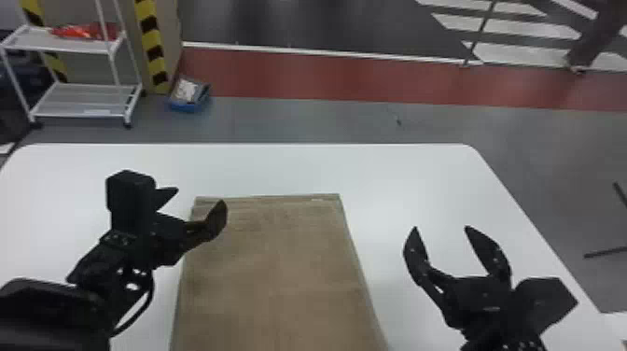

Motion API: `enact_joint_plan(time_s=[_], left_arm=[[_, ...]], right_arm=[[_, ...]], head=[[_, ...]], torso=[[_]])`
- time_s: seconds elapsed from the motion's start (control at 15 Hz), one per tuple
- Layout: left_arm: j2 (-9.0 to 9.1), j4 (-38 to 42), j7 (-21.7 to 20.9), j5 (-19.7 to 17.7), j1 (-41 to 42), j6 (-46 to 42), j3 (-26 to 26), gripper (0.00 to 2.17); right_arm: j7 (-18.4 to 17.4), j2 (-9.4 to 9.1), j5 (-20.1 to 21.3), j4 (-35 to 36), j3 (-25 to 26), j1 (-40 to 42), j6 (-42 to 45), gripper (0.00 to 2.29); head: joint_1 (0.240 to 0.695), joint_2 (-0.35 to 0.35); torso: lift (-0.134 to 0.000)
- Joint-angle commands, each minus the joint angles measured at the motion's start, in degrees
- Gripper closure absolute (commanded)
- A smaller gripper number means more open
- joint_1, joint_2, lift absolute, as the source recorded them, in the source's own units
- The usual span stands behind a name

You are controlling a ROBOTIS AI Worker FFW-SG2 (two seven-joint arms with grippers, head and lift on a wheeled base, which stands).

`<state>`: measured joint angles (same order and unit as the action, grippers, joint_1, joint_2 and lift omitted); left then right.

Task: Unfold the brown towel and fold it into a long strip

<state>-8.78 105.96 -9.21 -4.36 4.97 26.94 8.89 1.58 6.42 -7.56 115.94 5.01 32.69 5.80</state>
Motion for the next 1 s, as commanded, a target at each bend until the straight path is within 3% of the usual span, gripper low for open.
enact_joint_plan(time_s=[0.0,0.2,0.6,0.8,0.93], left_arm=[[0.08,-4.01,-1.51,-1.18,-3.82,3.78,-0.63,0.15],[0.08,-9.72,-3.53,-3.11,-7.60,5.36,-1.60,0.21],[0.69,-18.95,-4.23,-3.20,-12.35,5.36,-1.95,0.21],[0.96,-19.48,-4.23,-3.11,-12.53,5.19,-2.39,0.21],[0.96,-19.39,-4.14,-3.11,-12.44,5.36,-2.57,0.33]], right_arm=[[0.00,0.00,-0.09,-0.01,0.09,0.10,0.21,0.09],[0.00,0.00,-0.09,-0.10,0.18,0.27,0.57,0.09],[0.00,0.00,-0.26,-0.28,0.44,0.18,0.57,0.09],[0.00,0.00,-0.35,-0.19,0.79,0.18,0.39,0.09],[0.00,0.00,-0.35,-0.10,0.79,0.18,0.39,0.09]], head=[[0.695,-0.157],[0.695,-0.152],[0.695,-0.132],[0.695,-0.129],[0.695,-0.129]], torso=[[-0.125],[-0.125],[-0.125],[-0.125],[-0.125]])
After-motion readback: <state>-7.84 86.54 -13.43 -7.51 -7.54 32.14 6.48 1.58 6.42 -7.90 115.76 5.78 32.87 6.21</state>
